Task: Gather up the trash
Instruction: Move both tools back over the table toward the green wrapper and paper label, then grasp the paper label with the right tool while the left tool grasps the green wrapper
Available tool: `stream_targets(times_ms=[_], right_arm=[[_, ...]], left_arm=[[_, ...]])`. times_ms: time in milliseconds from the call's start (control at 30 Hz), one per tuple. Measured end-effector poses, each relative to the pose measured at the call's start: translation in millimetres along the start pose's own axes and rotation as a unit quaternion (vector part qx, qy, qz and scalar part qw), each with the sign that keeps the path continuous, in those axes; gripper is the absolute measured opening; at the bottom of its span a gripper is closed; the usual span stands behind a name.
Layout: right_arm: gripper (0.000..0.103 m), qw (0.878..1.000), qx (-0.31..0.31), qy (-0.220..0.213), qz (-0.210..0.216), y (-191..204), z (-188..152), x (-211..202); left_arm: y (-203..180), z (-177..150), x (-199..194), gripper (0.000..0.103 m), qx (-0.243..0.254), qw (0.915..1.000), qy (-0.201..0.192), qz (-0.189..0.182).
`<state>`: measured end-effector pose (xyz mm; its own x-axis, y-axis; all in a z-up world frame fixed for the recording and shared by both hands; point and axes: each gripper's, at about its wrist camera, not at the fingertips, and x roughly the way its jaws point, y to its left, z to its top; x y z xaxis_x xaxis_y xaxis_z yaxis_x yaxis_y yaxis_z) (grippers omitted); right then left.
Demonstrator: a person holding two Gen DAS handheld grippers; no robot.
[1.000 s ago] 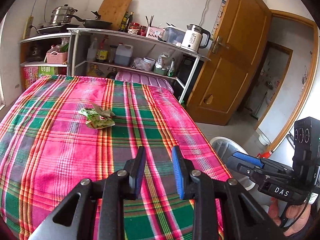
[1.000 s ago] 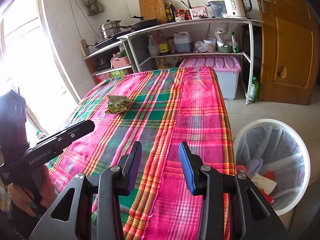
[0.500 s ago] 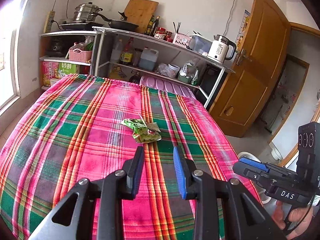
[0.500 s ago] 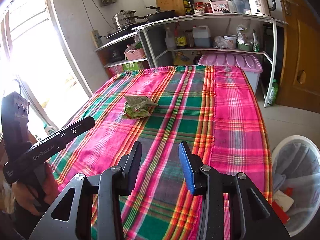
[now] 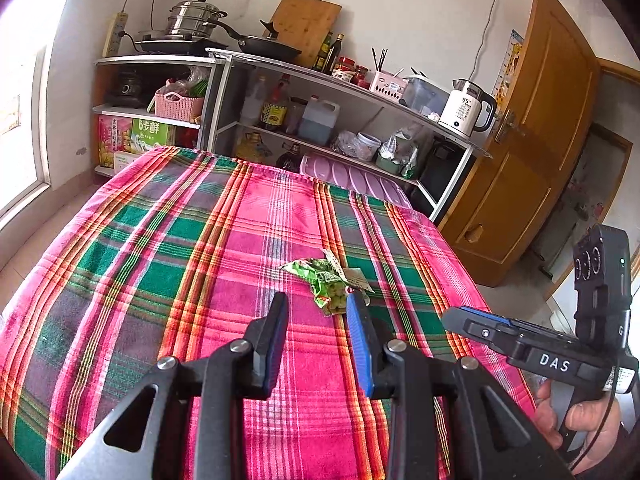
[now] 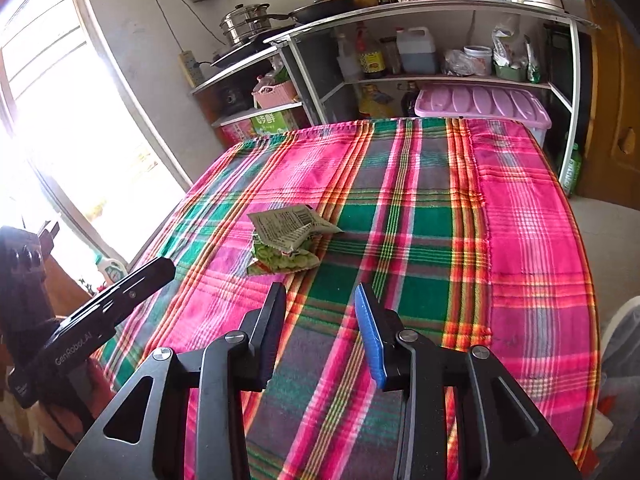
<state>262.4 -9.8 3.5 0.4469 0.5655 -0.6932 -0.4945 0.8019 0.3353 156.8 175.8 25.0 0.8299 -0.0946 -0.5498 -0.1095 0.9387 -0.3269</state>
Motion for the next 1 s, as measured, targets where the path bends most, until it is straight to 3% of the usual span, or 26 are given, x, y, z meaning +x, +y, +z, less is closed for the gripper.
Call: stream_targets(times_ms=[500,1000], right_arm=[[0.034,0.996,0.067,0.049,0.043,-8,41,83],[0.034,0.979,0.155,0.087,0.098,-25,45,105]], left_arm=[[23,8,13,0.032,-0.012,0.9999,0.004,-0.006],[27,8,21,0.034,-0.020,0.9996,0.014,-0.012]])
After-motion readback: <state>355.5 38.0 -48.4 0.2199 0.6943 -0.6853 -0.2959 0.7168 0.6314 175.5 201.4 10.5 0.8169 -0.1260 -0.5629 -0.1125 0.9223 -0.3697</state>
